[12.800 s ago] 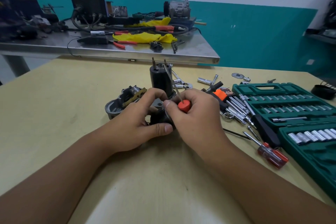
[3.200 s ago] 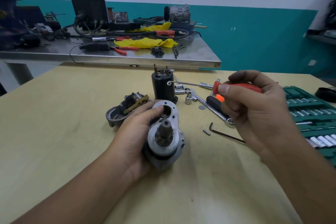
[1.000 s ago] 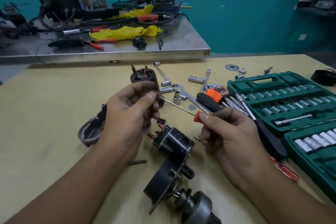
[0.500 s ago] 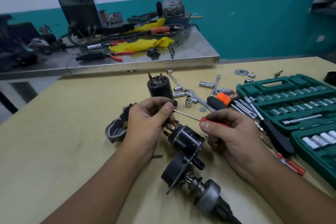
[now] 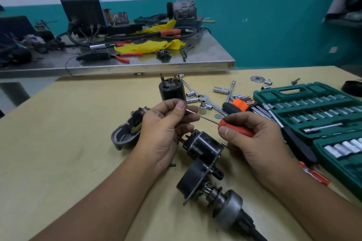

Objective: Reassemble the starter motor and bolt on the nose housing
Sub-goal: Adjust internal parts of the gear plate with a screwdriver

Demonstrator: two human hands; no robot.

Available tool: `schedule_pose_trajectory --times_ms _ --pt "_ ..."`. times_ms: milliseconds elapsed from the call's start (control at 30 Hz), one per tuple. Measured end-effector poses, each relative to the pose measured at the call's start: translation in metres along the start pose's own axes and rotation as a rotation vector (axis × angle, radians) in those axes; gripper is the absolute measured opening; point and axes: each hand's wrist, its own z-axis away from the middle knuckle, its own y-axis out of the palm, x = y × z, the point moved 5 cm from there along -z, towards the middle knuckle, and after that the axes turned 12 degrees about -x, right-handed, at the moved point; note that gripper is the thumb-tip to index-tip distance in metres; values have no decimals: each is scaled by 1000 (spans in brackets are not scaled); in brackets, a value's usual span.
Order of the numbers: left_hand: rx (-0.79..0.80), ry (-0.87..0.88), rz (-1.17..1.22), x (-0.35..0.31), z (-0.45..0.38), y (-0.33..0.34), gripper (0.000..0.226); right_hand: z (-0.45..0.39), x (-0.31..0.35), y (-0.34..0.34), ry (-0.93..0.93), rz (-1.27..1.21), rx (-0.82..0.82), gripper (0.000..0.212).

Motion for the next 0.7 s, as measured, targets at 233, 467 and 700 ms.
schedule_pose_trajectory --times_ms 233,467,700 --pt "61 -49 107 7 -2 8 5 -4 -5 -3 64 -45 -4 33" --pt "93 -33 111 6 -2 1 8 -2 -5 -4 42 -9 14 52" --pt "-5 131 -206 -5 -5 -12 7 4 4 -2 -82 136 -47 32"
